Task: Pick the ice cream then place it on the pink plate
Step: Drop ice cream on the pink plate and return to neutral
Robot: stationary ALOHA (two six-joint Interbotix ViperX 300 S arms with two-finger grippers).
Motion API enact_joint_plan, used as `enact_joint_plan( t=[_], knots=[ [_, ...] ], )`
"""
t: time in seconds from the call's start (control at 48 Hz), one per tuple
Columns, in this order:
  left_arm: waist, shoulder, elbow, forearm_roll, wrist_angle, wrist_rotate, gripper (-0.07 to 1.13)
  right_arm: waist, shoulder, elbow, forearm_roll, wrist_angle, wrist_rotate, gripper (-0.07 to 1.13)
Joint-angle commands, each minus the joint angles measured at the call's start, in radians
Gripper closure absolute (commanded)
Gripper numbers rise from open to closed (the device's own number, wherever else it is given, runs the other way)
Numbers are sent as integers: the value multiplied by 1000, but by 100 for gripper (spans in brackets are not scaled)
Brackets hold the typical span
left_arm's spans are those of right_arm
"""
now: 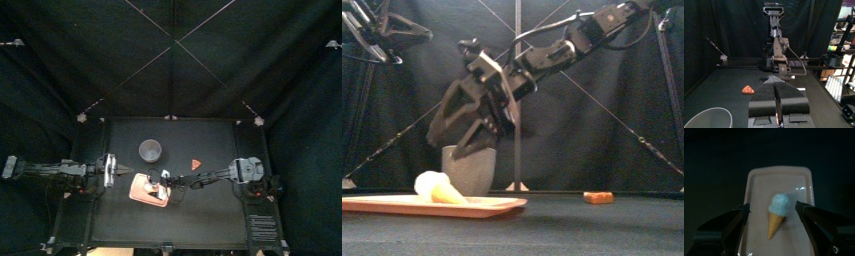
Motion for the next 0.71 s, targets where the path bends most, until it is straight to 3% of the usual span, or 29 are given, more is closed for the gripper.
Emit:
enact_joint_plan(
  t=[0.021,0.312,0.708],
  knots=[
    [2,0,-14,2,-5,0,108,-31,-196,67,-58,-5,11,1],
    [3,-6,-9,2,-6,2,108,-49,-572,342,-74,-80,6,1],
    [6,-9,-5,2,-5,2,108,-31,-1081,726,-75,-313,5,1]
  ],
)
